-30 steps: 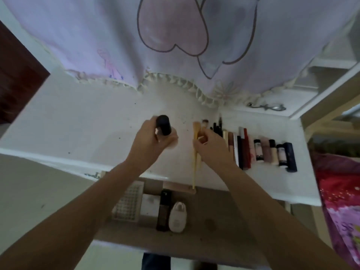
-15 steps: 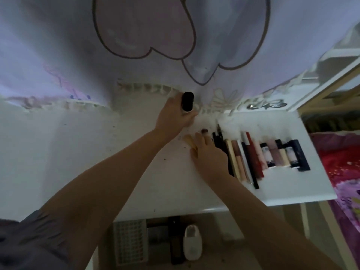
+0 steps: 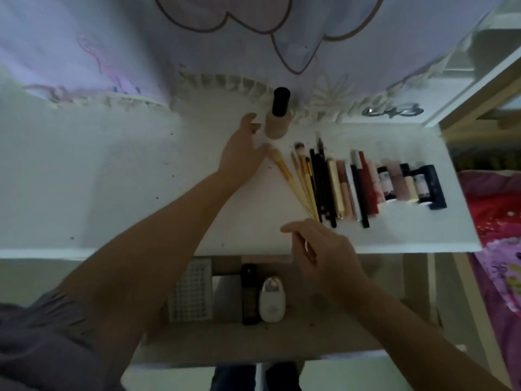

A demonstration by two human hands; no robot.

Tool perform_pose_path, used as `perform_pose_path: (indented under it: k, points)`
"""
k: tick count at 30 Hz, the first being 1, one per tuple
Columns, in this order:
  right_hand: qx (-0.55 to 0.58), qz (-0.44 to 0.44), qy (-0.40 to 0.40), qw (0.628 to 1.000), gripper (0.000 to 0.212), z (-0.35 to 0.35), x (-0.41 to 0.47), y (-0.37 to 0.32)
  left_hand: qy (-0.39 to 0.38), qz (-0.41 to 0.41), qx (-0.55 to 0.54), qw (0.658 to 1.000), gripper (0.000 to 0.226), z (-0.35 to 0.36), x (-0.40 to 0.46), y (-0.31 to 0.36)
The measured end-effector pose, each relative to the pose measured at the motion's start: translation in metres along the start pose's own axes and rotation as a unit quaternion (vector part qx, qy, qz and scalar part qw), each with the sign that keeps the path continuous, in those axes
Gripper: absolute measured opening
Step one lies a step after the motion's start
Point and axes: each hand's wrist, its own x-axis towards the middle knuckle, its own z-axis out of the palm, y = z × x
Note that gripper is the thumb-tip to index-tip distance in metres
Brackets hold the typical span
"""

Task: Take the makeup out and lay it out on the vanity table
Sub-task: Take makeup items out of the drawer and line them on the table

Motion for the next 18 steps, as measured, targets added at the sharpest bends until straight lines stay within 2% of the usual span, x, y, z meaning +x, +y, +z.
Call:
perform_pose_path:
  k: [1,3,4,6,8,9,11,12,15,18]
  points:
    - [0.002,-0.003,-0.046,0.999,0.025,0.006,-0.02,0.001,0.044,0.01,-0.011,0.999,0.051,-0.003,-0.02,0.0]
    - [-0.005,0.076,-0.171,0.982,0.026,0.026,-0.053,0.008,0.134,0.067,-0.048,0.988,0.022,-0.005,-0.081,0.0]
    - [-0.008,0.14,-0.239,0.961,0.025,0.037,-0.063,0.014,0.137,0.098,-0.057,0.984,0.011,-0.002,-0.118,-0.004]
    - [0.008,0.241,-0.317,0.917,0.025,0.062,-0.076,0.032,0.058,0.124,-0.04,0.99,0.012,0.013,-0.188,-0.023]
    - [0.05,0.281,-0.309,0.907,0.031,0.085,-0.079,0.048,-0.033,0.127,0.104,0.986,0.019,0.039,-0.223,-0.063]
    - [0.066,0.288,-0.291,0.91,0.034,0.096,-0.079,0.054,-0.073,0.098,0.186,0.975,0.023,0.05,-0.224,-0.085]
    - [0.072,0.3,-0.27,0.912,0.034,0.116,-0.078,0.062,-0.125,-0.019,0.262,0.957,0.029,0.062,-0.213,-0.118]
    - [0.069,0.307,-0.263,0.912,0.034,0.124,-0.077,0.065,-0.129,-0.05,0.276,0.951,0.032,0.066,-0.207,-0.13]
    - [0.06,0.306,-0.261,0.914,0.031,0.141,-0.074,0.068,-0.13,-0.067,0.313,0.938,0.035,0.08,-0.194,-0.141]
    - [0.071,0.3,-0.281,0.909,0.026,0.143,-0.072,0.068,-0.13,-0.104,0.256,0.952,0.035,0.095,-0.189,-0.136]
